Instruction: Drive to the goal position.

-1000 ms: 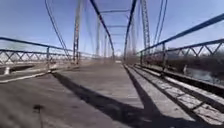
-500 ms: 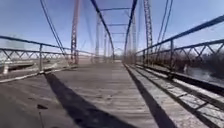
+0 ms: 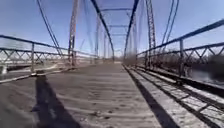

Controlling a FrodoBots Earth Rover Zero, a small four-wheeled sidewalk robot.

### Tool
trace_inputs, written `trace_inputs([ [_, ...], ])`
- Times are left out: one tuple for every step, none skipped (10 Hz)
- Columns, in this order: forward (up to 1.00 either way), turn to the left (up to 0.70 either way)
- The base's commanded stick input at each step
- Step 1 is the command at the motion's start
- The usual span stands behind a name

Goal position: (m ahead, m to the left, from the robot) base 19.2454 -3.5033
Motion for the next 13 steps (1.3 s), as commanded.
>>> trace_inputs([
  [1.00,0.00],
  [1.00,0.00],
  [1.00,0.00],
  [1.00,0.00],
  [1.00,0.00],
  [1.00,0.00],
  [1.00,0.00],
  [1.00,0.00],
  [1.00,0.00],
  [1.00,0.00],
  [1.00,0.00],
  [1.00,0.00],
  [1.00,0.00],
])
